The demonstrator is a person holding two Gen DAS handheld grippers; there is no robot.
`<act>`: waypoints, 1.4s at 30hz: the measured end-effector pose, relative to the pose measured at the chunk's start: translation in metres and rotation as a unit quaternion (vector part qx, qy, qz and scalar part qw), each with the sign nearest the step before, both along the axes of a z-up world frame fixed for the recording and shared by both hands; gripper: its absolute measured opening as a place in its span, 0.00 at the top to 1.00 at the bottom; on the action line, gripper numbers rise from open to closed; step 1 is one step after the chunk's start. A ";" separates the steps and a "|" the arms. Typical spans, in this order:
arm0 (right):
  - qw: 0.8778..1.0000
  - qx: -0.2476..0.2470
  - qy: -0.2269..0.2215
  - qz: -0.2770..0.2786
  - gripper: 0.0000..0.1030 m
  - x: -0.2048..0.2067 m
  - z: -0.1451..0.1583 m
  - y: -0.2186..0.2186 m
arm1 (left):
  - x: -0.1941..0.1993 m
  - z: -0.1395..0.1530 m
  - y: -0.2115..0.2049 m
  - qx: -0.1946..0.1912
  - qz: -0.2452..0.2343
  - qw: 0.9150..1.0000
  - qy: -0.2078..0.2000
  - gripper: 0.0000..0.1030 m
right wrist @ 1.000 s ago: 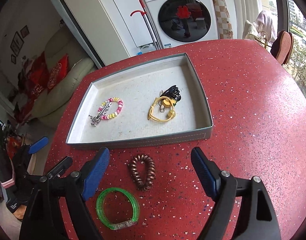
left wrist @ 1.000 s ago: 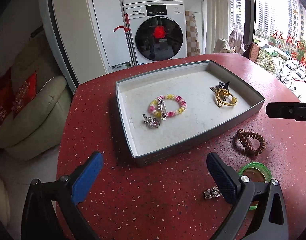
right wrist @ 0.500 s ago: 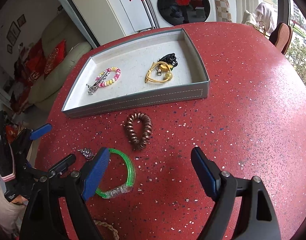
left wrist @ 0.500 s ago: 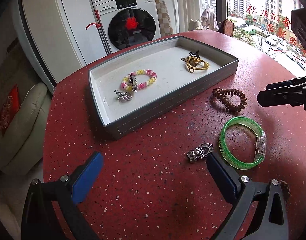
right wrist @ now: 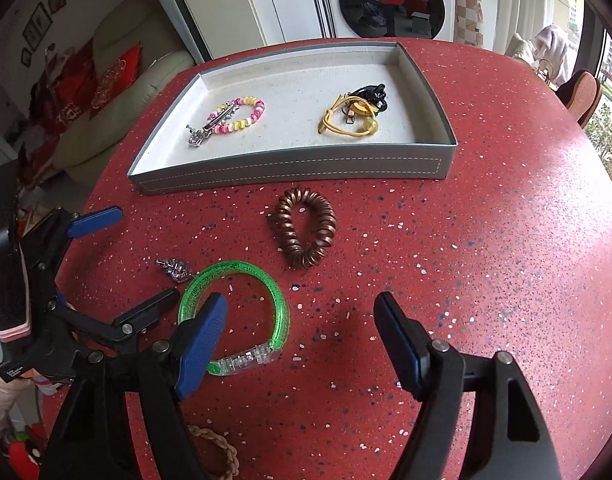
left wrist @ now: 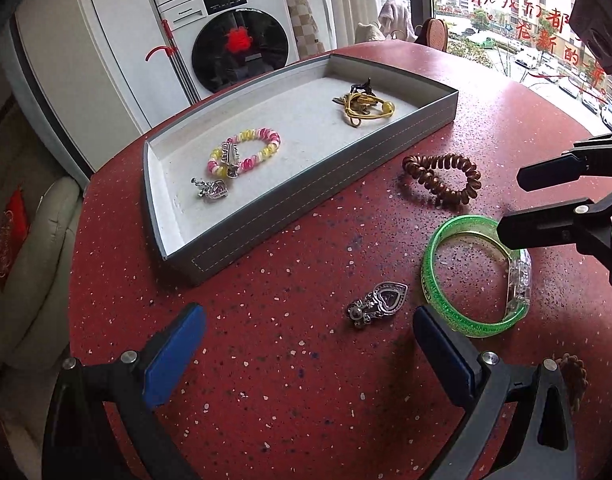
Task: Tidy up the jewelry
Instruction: 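Move both tools back toward the heart pendant and green bangle on the table, then grasp the silver heart pendant with the left tool while the right tool grasps the green bangle, then carry the heart pendant and green bangle into the tray and release both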
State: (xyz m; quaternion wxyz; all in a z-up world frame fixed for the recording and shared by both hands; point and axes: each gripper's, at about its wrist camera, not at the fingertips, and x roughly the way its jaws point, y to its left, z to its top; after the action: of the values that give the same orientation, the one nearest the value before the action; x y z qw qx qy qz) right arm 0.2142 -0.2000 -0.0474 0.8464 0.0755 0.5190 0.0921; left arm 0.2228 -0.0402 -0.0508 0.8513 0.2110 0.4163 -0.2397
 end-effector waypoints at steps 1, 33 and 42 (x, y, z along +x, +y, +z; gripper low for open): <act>1.000 -0.001 0.002 0.003 0.33 0.000 -0.001 0.001 | 0.000 0.000 -0.001 0.000 -0.001 1.000 0.000 0.00; 0.991 -0.108 0.003 0.074 0.93 -0.001 -0.009 0.034 | -0.011 0.005 -0.017 -0.042 -0.051 0.996 0.055 0.66; 0.994 -0.088 -0.008 0.059 0.93 -0.010 -0.002 0.023 | -0.011 0.007 -0.004 -0.063 -0.020 0.996 0.058 0.66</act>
State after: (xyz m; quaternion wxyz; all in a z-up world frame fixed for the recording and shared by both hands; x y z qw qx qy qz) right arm 0.2040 -0.1766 -0.0490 0.8471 -0.0302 0.5217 0.0963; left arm 0.2120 -0.0444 -0.0435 0.8325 0.1512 0.4442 -0.2945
